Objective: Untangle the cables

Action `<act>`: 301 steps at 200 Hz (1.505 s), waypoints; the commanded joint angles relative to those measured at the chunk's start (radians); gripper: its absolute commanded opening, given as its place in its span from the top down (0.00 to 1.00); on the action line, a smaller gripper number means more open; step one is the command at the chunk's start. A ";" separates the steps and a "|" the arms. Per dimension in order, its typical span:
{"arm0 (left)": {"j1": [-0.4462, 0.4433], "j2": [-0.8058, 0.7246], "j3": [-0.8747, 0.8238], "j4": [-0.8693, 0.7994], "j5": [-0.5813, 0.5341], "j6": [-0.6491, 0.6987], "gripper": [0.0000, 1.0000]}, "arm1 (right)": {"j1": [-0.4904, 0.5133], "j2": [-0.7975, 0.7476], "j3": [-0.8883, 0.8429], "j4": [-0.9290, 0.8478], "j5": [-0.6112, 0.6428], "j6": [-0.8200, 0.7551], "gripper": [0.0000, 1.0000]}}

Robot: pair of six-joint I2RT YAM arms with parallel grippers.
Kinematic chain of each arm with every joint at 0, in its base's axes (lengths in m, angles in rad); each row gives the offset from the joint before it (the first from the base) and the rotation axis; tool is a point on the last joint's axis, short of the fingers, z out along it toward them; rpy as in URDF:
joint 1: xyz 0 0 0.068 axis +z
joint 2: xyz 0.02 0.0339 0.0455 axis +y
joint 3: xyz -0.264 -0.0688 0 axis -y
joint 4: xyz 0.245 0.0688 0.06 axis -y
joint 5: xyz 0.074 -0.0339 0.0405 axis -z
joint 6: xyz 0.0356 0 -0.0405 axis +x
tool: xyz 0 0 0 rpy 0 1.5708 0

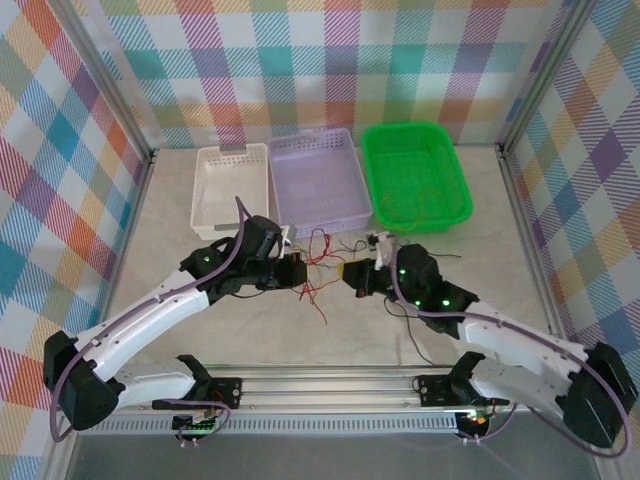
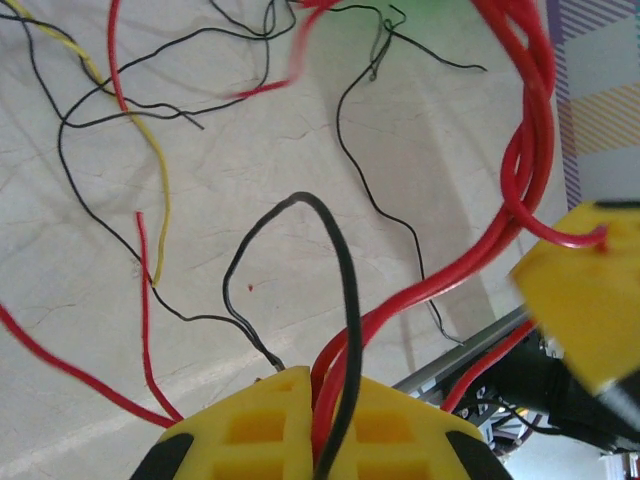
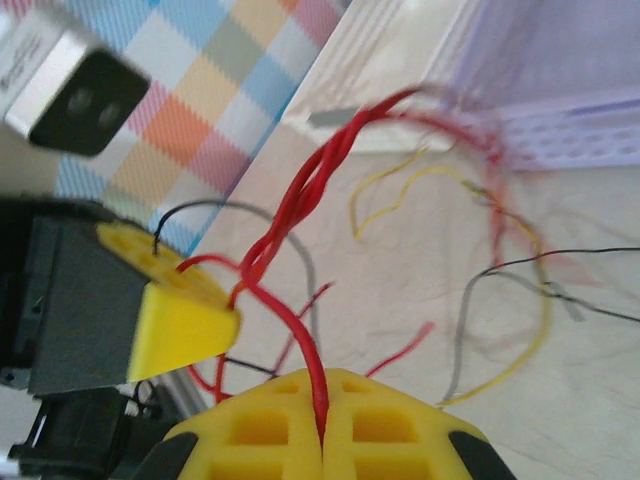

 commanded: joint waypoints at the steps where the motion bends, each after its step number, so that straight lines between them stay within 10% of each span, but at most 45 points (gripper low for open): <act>1: 0.003 -0.037 -0.021 -0.115 -0.042 0.040 1.00 | -0.091 -0.107 -0.040 -0.172 0.143 0.008 1.00; 122: 0.133 -0.106 -0.009 -0.361 -0.034 0.224 1.00 | -0.439 -0.391 0.132 -0.643 0.156 -0.154 1.00; 197: 0.311 -0.195 -0.039 -0.403 -0.051 0.268 1.00 | -0.453 -0.370 0.364 -0.795 0.291 -0.263 1.00; 301: 0.344 -0.135 -0.057 -0.366 -0.127 0.246 1.00 | -0.453 -0.152 0.882 -1.045 0.096 -0.328 1.00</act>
